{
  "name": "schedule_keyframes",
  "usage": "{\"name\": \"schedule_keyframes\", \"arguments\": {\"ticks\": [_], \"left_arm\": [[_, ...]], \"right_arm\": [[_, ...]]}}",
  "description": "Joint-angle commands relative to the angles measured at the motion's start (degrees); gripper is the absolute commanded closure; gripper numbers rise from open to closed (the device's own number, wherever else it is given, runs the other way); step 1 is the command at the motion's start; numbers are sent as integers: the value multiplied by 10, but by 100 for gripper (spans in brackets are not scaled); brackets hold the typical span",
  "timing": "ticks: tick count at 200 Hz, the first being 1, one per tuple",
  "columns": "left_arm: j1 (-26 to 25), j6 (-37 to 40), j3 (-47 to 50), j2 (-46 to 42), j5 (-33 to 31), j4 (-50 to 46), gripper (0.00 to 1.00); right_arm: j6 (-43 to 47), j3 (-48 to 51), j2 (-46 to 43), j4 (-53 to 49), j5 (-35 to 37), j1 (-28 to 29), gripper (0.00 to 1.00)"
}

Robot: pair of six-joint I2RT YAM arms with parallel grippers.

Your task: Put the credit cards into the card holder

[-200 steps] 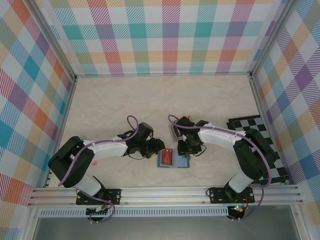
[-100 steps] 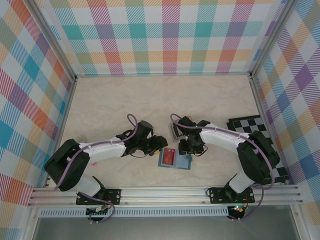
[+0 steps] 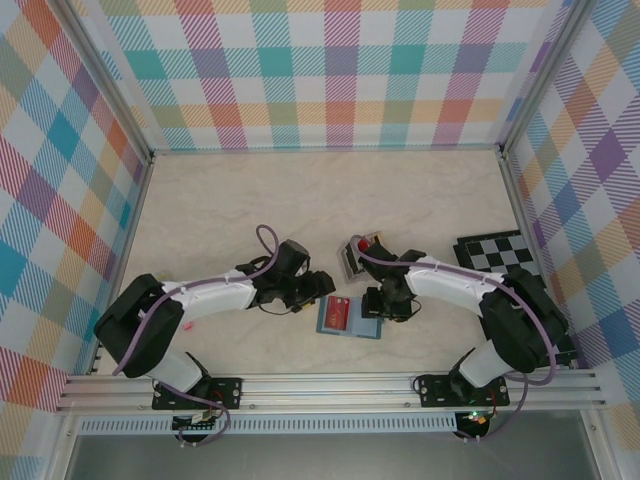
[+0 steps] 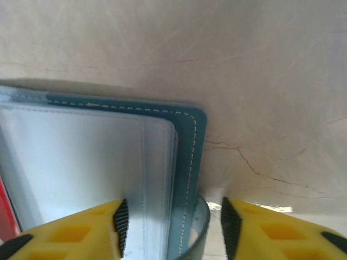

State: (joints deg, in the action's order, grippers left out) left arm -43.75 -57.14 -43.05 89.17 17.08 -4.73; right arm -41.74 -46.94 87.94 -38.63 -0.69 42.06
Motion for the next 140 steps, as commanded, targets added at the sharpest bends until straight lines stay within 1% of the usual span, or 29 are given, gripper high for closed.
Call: {"name": "schedule_keyframes", "arguments": {"ticks": [1,24,46,73,95,118,140], "left_arm": [[-8,11,-22,19,12,3,34],[-12,12,-30,35,19,7,35],[-15,7,-30,45,35,29,38],[-18,-2,-27,41,41,45,44],[-19,-9,-21,19,39,55,48],[-20,-16,-13,-9,40,67,50],[-23,-28,-1,-26,54,102,52]], "right_arm": [[-13,16,8,29,-14,3,56],[-4,22,8,50,-25,3,65],[4,27,5,69,-34,3,70],[6,29,7,75,-35,3,70],[8,28,11,76,-34,3,72],[9,29,12,81,-31,3,73],[10,26,13,88,-33,3,73]]}}
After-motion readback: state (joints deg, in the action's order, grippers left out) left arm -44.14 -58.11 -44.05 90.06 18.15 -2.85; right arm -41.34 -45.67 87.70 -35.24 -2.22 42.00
